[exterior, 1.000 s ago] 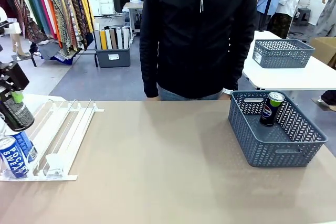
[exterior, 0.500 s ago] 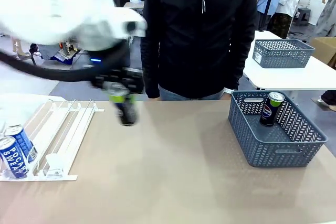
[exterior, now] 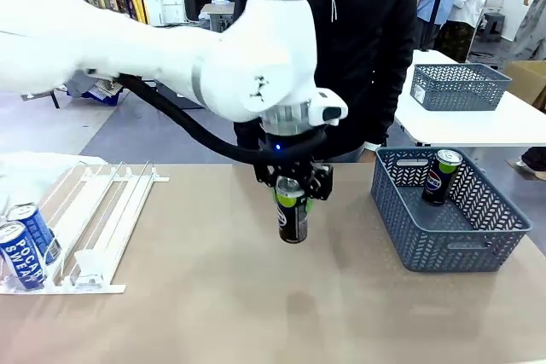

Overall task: Retrieve and store the cans from the dispenser.
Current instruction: Pick up the last remaining can from one row of the Automatic Can Dispenser and place it in the middle of the table.

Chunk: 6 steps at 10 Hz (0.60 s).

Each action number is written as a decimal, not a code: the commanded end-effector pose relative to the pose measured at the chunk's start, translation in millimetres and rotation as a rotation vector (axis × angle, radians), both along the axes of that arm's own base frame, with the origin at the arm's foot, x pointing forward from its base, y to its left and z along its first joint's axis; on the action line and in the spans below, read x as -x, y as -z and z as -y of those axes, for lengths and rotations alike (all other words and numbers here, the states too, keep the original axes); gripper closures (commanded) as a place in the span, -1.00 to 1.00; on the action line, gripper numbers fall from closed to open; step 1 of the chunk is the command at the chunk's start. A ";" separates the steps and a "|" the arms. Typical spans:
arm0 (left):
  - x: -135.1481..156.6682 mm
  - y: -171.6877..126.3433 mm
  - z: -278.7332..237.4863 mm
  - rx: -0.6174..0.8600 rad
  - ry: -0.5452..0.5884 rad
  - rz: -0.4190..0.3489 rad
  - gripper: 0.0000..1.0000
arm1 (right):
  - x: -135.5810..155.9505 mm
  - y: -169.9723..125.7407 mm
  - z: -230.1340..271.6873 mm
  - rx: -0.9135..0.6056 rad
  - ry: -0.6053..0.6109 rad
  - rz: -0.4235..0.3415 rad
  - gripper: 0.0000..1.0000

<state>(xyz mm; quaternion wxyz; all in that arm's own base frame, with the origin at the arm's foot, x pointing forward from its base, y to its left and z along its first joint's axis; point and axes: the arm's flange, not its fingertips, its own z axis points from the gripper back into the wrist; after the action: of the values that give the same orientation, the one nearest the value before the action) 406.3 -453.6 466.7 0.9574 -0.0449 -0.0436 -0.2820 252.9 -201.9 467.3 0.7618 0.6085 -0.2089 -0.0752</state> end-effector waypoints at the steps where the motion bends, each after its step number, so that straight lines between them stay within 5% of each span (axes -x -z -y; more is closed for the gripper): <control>1: -0.5 -4.2 -0.2 0.002 -0.024 0.043 1.00 | 0.2 -2.3 1.1 -0.013 0.000 0.016 -1.00; 6: -6.7 56.0 -3.9 -0.039 -0.031 0.005 1.00 | 0.2 -2.3 1.1 -0.013 0.000 0.016 -1.00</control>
<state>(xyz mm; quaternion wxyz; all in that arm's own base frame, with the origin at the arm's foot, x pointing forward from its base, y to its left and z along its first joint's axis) 416.2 -453.4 409.9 0.9599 -0.0328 -0.0177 -0.2779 252.8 -201.9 467.3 0.7618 0.6086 -0.2089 -0.0752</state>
